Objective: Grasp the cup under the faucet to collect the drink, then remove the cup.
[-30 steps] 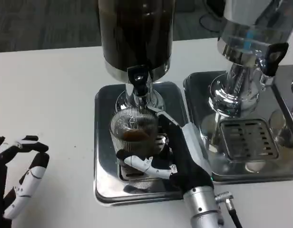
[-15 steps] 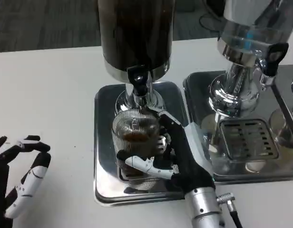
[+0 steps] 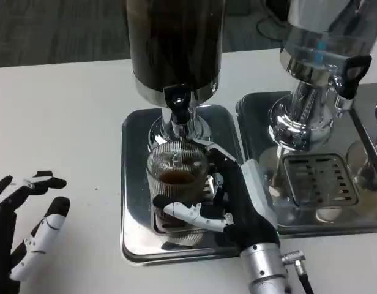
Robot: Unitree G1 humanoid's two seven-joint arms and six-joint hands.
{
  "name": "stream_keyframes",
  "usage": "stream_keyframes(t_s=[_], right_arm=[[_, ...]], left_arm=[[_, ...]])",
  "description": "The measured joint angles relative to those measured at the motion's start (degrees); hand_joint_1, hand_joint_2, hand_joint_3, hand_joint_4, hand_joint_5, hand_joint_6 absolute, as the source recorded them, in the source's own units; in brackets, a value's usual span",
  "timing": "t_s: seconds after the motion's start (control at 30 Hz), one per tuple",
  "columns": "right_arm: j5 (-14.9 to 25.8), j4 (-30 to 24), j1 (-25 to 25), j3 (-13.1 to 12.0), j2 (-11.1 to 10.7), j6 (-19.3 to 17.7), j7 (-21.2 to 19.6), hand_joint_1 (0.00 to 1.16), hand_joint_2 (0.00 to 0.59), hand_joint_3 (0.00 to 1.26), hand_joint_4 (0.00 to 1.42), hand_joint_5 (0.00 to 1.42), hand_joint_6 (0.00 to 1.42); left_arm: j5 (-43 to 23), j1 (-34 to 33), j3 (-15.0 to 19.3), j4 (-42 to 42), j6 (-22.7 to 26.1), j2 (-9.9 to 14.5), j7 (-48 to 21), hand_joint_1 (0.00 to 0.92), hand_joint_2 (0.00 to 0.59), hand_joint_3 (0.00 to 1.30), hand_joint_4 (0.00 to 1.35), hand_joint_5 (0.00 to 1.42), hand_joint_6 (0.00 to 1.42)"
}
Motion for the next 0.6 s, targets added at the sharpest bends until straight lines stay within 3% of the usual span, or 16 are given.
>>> stream_keyframes(t_s=[0.2, 0.4, 0.6], right_arm=[[-1.7, -0.6, 1.0, 0.0, -0.2, -0.2, -1.4, 1.04, 0.123, 0.45, 0.58, 0.86, 1.32], [-2.3, -3.4, 3.1, -0.1, -0.9, -0.9, -1.7, 1.03, 0.121, 0.45, 0.58, 0.86, 1.32], [-3.3, -7.1, 4.7, 0.0, -1.5, -1.1, -2.2, 1.03, 0.120, 0.46, 0.59, 0.86, 1.32]], left_arm=[[0.0, 0.0, 0.0, 0.0, 0.4, 0.0, -0.1, 0.000, 0.193, 0.46, 0.20, 0.33, 0.06], [0.1, -0.1, -0.5, 0.0, 1.8, 0.3, -1.7, 0.000, 0.158, 0.29, 0.01, 0.22, 0.02], [0.3, -0.8, -1.9, 0.0, 2.8, 1.5, -3.2, 0.000, 0.142, 0.14, 0.00, 0.09, 0.00]])
